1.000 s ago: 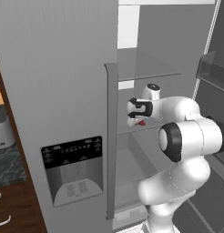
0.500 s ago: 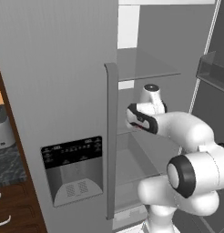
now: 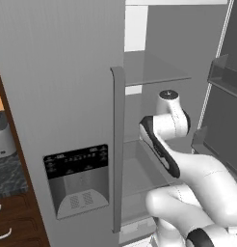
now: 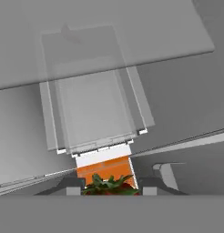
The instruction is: Take the strawberry from the fridge and place it on top of the pancake, located on the dining counter.
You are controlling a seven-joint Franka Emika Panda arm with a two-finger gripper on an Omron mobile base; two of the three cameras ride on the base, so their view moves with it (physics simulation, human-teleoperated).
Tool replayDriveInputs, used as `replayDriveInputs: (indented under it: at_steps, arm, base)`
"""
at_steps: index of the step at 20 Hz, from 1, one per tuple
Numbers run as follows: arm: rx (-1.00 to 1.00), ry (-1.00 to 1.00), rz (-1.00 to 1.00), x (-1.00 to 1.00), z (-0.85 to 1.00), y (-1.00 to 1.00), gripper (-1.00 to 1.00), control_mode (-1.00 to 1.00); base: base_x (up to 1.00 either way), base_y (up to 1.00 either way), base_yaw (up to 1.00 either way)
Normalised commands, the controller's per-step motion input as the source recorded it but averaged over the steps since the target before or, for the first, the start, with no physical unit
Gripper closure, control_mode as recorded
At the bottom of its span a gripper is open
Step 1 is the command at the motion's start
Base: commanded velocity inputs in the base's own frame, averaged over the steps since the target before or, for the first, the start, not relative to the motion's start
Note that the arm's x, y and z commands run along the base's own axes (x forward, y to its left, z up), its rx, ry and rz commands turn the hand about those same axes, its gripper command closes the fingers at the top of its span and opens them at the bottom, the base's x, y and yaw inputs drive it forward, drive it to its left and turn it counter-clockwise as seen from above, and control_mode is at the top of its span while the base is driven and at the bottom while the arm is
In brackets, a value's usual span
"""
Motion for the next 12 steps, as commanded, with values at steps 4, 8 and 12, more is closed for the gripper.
replayDriveInputs:
  at_steps: [4,8,12]
  arm:
    - [0.08,0.0,0.0,-1.0,0.63,0.0,1.0,-1.0]
    - [0.04,0.0,0.02,-1.0,0.53,0.05,1.0,-1.0]
    - [0.0,0.06,0.0,-0.77,0.16,0.05,1.0,-1.0]
  base:
    - [0.0,0.0,0.0]
    - [0.0,0.0,0.0]
    - [0.0,0.0,0.0]
